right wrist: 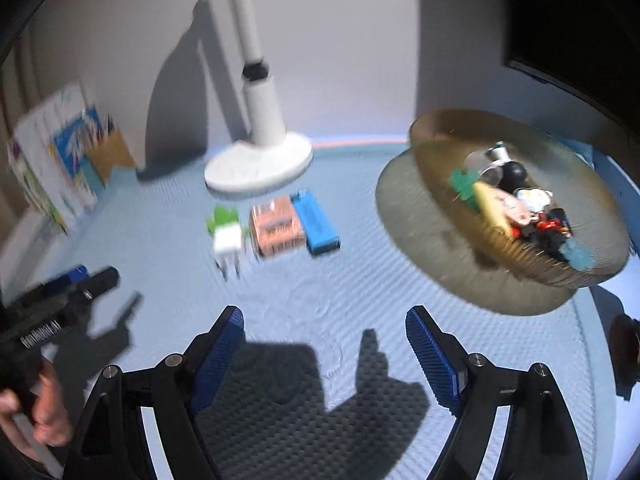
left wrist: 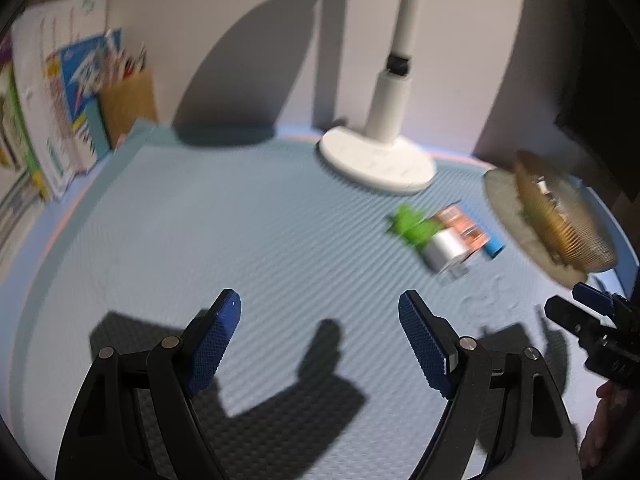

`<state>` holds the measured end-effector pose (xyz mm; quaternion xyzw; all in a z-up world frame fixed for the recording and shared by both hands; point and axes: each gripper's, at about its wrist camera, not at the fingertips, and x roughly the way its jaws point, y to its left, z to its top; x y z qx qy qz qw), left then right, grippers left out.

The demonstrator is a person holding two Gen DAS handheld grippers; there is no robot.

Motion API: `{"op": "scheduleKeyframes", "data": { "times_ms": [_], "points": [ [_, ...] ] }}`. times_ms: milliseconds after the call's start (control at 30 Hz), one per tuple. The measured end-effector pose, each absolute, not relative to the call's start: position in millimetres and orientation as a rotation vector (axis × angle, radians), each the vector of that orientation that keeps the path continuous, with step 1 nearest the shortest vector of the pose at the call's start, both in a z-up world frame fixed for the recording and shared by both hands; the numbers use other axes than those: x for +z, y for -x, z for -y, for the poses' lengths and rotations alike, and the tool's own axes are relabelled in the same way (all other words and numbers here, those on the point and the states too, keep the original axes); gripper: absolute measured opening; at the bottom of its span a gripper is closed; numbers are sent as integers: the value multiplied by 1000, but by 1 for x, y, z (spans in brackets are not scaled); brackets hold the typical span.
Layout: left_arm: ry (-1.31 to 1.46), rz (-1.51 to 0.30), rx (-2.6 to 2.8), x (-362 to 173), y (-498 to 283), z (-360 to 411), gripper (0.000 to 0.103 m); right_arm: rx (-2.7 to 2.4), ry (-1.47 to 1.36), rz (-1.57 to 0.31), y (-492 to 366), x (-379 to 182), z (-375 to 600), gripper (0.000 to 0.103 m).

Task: Organize rigid objects
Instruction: 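Move both open tools toward the green figure, white plug and pink box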

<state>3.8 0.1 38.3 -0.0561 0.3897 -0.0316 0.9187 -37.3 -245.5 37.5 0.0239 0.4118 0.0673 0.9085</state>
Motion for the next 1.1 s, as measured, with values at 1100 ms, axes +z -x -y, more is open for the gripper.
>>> {"op": "scheduleKeyframes", "data": {
  "times_ms": [1100],
  "points": [
    [75,-842,-108,20,-2,6,83,154,-14,-916,35,9,238,93]
  ]
}}
